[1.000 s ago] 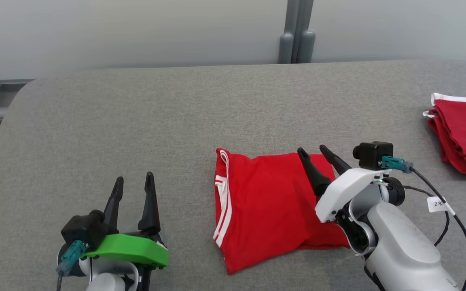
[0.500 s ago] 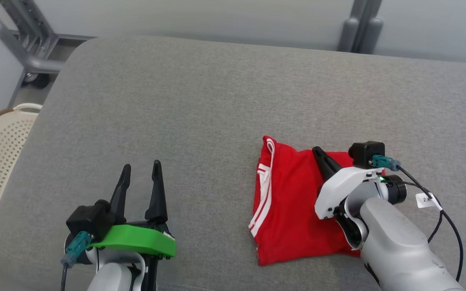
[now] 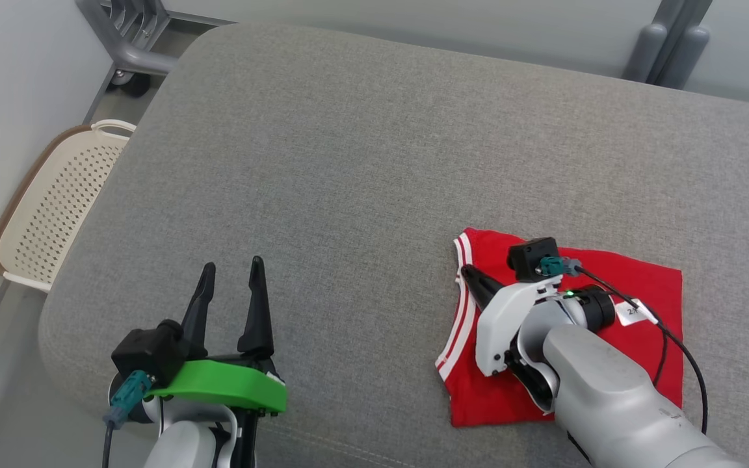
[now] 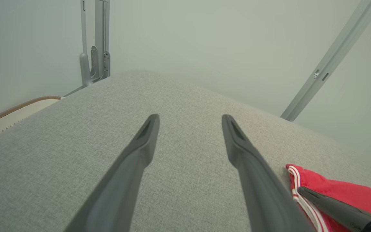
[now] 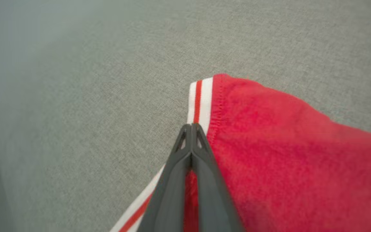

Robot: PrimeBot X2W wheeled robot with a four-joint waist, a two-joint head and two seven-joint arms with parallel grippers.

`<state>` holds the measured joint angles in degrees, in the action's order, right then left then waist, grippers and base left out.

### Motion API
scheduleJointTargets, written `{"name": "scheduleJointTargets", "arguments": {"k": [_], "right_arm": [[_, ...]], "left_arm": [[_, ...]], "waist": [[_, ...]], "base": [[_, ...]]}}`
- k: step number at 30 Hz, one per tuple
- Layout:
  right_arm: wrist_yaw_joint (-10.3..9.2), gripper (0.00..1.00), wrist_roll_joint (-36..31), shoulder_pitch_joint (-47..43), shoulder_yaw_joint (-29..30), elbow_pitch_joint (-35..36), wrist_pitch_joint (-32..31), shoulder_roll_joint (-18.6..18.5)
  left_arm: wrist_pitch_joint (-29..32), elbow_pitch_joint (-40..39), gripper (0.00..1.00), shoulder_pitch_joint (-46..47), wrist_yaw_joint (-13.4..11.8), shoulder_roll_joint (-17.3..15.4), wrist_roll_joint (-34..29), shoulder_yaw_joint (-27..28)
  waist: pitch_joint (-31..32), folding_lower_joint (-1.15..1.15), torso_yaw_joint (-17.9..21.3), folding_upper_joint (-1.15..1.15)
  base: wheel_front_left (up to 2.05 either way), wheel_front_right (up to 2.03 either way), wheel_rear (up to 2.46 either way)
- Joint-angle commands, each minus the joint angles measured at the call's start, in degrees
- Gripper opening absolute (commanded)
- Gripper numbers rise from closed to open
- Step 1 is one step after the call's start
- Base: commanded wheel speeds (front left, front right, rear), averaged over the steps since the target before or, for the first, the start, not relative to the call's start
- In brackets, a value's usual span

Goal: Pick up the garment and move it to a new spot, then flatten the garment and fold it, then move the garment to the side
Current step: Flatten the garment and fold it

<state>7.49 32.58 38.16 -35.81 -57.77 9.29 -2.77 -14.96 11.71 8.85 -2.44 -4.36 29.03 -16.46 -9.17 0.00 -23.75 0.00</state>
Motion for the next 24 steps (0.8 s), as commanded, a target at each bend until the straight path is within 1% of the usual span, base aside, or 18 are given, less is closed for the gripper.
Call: {"name": "scheduleJointTargets", "arguments": {"k": [1, 5, 10, 13, 14, 16, 17, 19, 20, 21, 22, 24], "right_arm": [[0.0, 0.0, 0.9, 1.0, -1.9, -0.5, -0.4, -0.3], [0.0, 0.0, 2.2, 2.0, -4.4, -0.7, 1.3, -0.3], [0.0, 0.0, 3.7, 3.1, -5.5, -0.2, 3.3, -0.3], [0.0, 0.0, 3.8, 4.4, -5.2, 0.1, 4.8, -0.3], [0.0, 0.0, 3.7, 5.0, -4.3, 0.4, 5.5, -0.3], [0.0, 0.0, 3.0, 5.4, -3.0, 1.1, 5.8, -0.5], [0.0, 0.05, 2.8, 5.5, -2.2, 1.7, 5.9, -0.9], [0.0, 0.24, 1.6, 5.3, 0.4, 4.4, 5.9, -2.0], [0.0, 0.35, 0.9, 4.5, 2.0, 5.8, 5.9, -2.5], [0.0, 0.49, -0.1, 3.6, 3.6, 7.4, 5.9, -2.8], [0.0, 0.99, -1.0, 2.6, 5.2, 8.9, 5.9, -3.3], [0.0, 1.0, -2.7, 0.7, 8.2, 11.7, 5.9, -3.9]], "left_arm": [[-0.2, 0.3, 1.0, 0.5, 0.3, 0.3, -0.3, 0.1], [-0.2, 0.6, 1.0, 0.0, 0.2, 0.4, -0.4, 0.3], [-0.2, 0.7, 1.0, -0.7, 0.1, 0.1, -0.6, 0.5], [-0.3, 0.7, 1.0, -1.2, 0.1, -0.3, -0.7, 0.6], [-0.2, 0.4, 1.0, -1.4, 0.0, -0.6, -0.8, 0.6], [-0.2, 0.2, 1.0, -1.8, -0.1, -0.9, -0.9, 0.6], [-0.2, 0.1, 1.0, -2.0, -0.1, -1.1, -1.0, 0.6], [-0.2, -0.4, 1.0, -2.4, -0.3, -1.3, -1.0, 0.7], [-0.1, -0.6, 1.0, -2.6, -0.4, -1.3, -1.1, 0.5], [0.0, -0.8, 1.0, -2.8, -0.5, -1.5, -1.1, 0.7], [0.1, -1.0, 1.0, -2.9, -0.6, -1.6, -1.1, 0.6], [0.1, -1.4, 1.0, -3.3, -1.0, -1.8, -1.1, 0.8]], "waist": [[0.1, 0.0, 0.1, 0.0], [0.7, 0.0, 1.0, 0.0], [1.9, 0.0, 2.8, 0.0], [3.0, 0.0, 4.7, 0.0], [3.8, 0.0, 6.2, 0.0], [4.6, 0.0, 7.8, 0.0], [5.0, 0.0, 8.6, 0.0], [5.7, 0.0, 10.5, 0.0], [6.0, 0.0, 11.3, 0.0], [6.3, 0.0, 12.3, 0.0], [6.5, 0.0, 13.1, 0.0], [7.0, 0.0, 14.9, 0.0]], "base": [[0.0, 0.0, 0.0], [0.0, 0.0, 0.0], [0.0, 0.0, 0.0], [0.0, 0.0, 0.0], [0.0, 0.0, 0.0], [0.0, 0.0, 0.0], [0.0, 0.0, 0.0], [0.0, 0.0, 0.0], [0.0, 0.0, 0.0], [0.0, 0.0, 0.0], [0.0, 0.0, 0.0], [0.0, 0.0, 0.0]]}}
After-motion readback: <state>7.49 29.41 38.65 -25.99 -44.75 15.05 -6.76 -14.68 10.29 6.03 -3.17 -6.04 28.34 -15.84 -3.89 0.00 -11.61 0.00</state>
